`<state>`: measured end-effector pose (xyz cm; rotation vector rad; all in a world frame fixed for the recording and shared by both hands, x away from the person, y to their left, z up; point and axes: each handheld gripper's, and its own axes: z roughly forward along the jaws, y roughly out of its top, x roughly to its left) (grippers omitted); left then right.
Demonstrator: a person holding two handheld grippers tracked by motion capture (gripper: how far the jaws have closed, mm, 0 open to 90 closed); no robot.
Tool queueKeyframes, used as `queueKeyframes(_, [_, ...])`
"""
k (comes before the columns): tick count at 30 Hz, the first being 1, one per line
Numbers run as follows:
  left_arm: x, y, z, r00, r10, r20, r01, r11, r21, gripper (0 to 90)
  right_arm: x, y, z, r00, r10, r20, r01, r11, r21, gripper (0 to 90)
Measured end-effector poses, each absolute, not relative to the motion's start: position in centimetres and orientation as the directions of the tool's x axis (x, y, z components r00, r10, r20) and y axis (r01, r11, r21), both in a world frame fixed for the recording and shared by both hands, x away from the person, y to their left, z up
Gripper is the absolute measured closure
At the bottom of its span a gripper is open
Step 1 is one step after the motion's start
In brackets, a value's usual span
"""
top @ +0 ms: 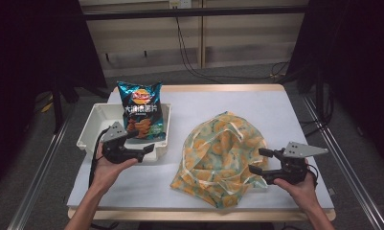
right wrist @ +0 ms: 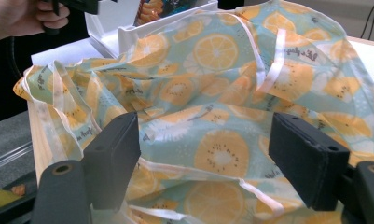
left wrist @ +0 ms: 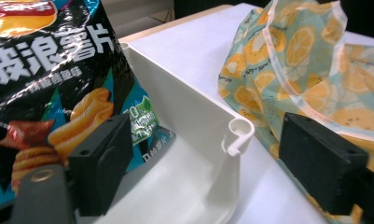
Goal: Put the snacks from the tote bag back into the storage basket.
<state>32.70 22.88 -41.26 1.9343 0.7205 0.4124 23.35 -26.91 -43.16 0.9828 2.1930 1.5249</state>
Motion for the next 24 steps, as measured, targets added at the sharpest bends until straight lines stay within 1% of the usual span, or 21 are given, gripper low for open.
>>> queueKeyframes(3, [31.6, 23.3, -41.5, 0.757, 0.652, -0.038, 0.313, -0.311, 0.897, 15.2, 23.0, -27.2, -43.2, -0.718, 0.684, 0.132, 0.365, 0.208, 0.907, 24.5])
queueKeyframes(9, [29.6, 23.7, -42.2, 0.741, 0.671, -0.032, 0.313, -0.302, 0.900, 13.4, 22.3, -27.8, -43.2, -0.699, 0.702, 0.133, 0.368, 0.194, 0.909, 23.9])
queueKeyframes(11, [28.8, 23.7, -42.6, 0.733, 0.679, -0.046, 0.322, -0.286, 0.903, 13.3, 22.1, -28.1, -43.3, -0.695, 0.706, 0.133, 0.365, 0.188, 0.912, 23.8])
queueKeyframes(16, [27.0, 24.2, -43.0, 0.721, 0.692, -0.045, 0.310, -0.263, 0.914, 12.5, 21.6, -28.8, -43.5, -0.678, 0.721, 0.143, 0.366, 0.163, 0.916, 23.5])
queueKeyframes(20, [26.2, 25.0, -44.1, 0.694, 0.718, -0.056, 0.315, -0.233, 0.920, 10.8, 21.4, -29.2, -43.6, -0.667, 0.731, 0.145, 0.367, 0.153, 0.917, 23.4])
queueKeyframes(22, [25.9, 25.1, -44.9, 0.685, 0.728, -0.041, 0.319, -0.248, 0.915, 10.8, 21.4, -29.3, -43.7, -0.663, 0.734, 0.146, 0.371, 0.153, 0.916, 23.2])
queueKeyframes(24, [26.0, 25.2, -45.4, 0.681, 0.730, -0.054, 0.340, -0.251, 0.906, 10.8, 21.3, -29.5, -43.9, -0.656, 0.740, 0.146, 0.373, 0.150, 0.915, 22.9])
